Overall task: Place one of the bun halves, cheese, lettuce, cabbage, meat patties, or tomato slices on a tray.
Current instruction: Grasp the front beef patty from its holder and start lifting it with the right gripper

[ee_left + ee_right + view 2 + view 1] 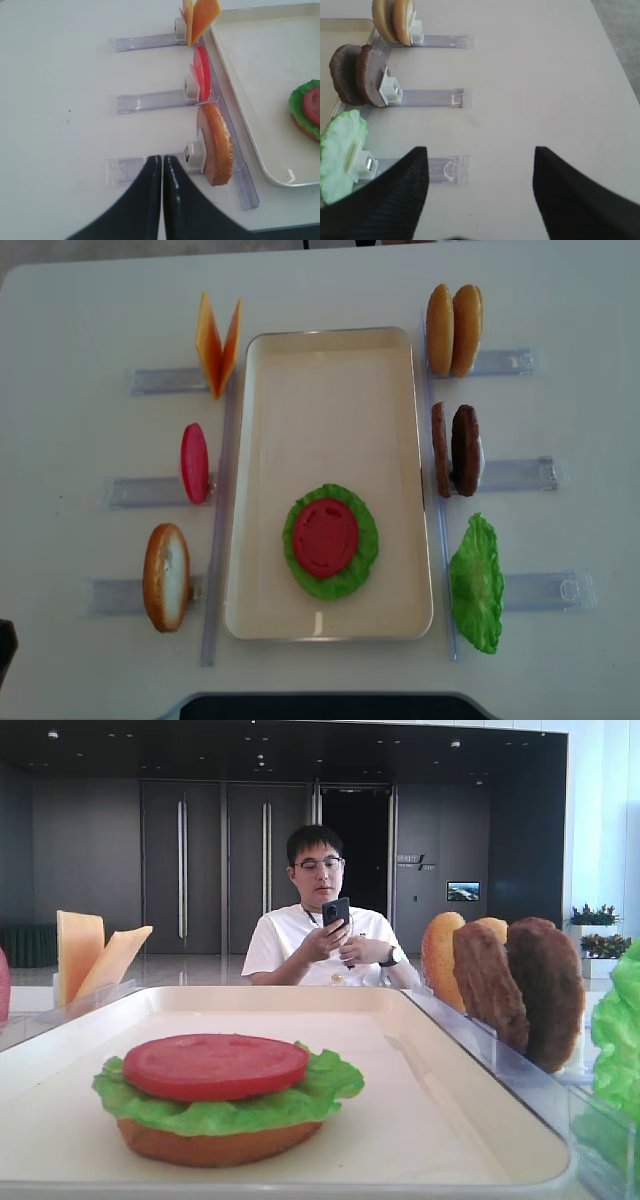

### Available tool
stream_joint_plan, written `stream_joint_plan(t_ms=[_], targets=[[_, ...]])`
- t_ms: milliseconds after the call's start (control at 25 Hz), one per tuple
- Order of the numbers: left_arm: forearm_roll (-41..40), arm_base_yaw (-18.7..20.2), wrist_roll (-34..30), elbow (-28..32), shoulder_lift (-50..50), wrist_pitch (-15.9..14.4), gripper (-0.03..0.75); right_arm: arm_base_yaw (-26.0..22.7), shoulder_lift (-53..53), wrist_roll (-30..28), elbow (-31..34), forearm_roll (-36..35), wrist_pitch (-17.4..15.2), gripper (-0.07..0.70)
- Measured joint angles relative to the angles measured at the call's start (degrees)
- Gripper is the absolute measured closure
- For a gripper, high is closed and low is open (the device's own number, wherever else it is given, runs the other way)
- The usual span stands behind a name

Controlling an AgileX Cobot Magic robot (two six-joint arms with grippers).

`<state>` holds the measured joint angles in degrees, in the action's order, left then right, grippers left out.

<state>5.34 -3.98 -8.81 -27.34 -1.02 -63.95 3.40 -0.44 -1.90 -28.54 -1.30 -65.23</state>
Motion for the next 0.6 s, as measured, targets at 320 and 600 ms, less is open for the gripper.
stream_joint_plan(t_ms=[320, 600], targets=[[0.0, 0.0, 0.1, 0.0, 0.0, 0.0, 0.715, 0.0, 0.0, 0.0, 0.0, 0.0, 0.0, 0.17], [0.0, 0.0, 0.1, 0.0, 0.0, 0.0, 0.715, 0.0, 0.0, 0.0, 0.0, 0.0, 0.0, 0.17]])
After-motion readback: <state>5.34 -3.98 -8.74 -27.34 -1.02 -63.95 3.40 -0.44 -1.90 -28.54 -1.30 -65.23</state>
